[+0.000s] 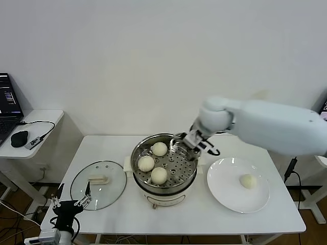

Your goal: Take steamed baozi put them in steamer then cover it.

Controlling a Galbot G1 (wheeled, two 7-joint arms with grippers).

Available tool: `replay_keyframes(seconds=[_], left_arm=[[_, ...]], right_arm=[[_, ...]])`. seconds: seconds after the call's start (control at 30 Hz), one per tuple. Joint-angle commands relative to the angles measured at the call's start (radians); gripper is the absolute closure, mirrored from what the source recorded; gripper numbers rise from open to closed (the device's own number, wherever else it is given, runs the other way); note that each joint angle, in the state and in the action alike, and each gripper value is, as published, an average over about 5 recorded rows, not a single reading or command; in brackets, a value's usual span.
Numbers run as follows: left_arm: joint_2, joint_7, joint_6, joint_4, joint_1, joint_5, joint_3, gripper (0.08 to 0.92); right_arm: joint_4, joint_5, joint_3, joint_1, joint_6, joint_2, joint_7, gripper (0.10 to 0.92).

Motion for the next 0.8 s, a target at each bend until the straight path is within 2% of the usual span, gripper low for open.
replay_keyframes(seconds=[0.03, 0.47, 0.8], left_arm=[[0.016, 0.001, 0.001, 0.005, -0.002, 0.0, 0.007, 0.177], [0.029, 0.001, 0.0, 0.019, -0.008, 0.004, 0.033, 0.177], [0.028, 0.0, 0.001, 0.024, -0.002, 0.009, 0.029, 0.177]], right_arm=[[0.015, 0.066, 0.073, -0.034, -0.208, -0.277, -0.042, 0.203], [-0.065, -0.116, 0.217, -0.339, -0.138, -0.428, -0.045, 0.203], [-0.232, -0.238, 0.49, -0.686, -0.105, -0.373, -0.031, 0.203]])
